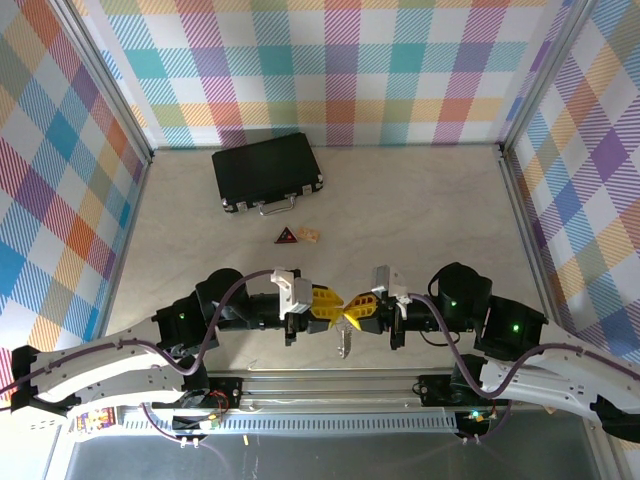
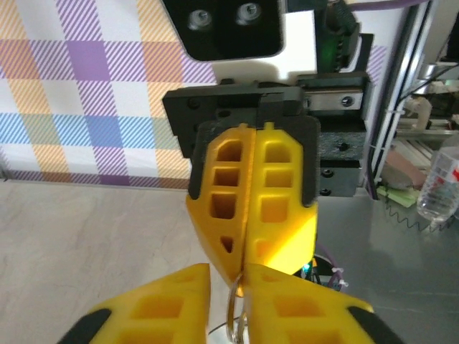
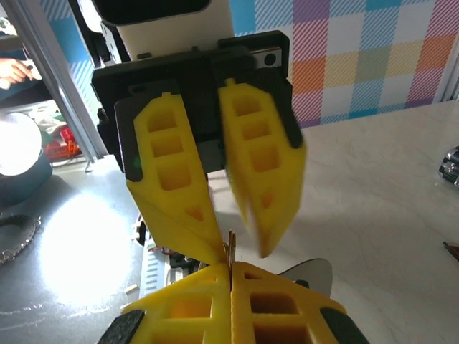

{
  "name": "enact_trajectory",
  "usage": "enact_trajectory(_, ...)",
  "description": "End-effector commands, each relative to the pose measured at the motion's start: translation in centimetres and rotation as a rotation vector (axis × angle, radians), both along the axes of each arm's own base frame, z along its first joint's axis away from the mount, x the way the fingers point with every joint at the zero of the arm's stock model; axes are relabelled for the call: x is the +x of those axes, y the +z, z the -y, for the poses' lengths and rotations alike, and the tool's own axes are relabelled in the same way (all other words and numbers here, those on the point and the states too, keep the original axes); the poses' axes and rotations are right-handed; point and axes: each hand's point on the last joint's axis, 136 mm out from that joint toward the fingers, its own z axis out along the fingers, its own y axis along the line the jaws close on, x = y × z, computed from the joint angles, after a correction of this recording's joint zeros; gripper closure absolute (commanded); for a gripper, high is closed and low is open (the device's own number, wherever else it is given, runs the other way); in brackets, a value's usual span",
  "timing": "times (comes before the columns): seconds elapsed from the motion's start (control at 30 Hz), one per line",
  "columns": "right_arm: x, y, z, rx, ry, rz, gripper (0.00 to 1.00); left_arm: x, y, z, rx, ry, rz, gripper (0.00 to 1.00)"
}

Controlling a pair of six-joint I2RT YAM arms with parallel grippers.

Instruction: Put the keys on the keyring

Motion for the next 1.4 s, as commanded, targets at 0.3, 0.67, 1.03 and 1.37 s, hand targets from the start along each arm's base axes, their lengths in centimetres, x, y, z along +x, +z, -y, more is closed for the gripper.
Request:
enact_trajectory(0.3,3.8,0.7,1.3,-0.137,-0.187,0.177,1.0,2.2,1.0,-2.6,-0.05,0.187,-0.043,0.37)
enact_trajectory(0.67,3.7,1.1,0.9,-0.183,-0.155,0.221,1.0,1.1,-1.6,-1.6,0.094,0.1,-0.017,0.0)
enact_trajectory(1.03,4.1,1.0,0.8,-0.2,-0.172,0.221,1.0,0.7,-2.5,-1.3,0.123,0.066,0.022,0.0)
enact_trajectory(1.37,4.4,0.8,1.0,-0.184,-0.194,0.226,1.0,0.1,-2.4,-0.6,0.104,0.022,-0.004,0.07)
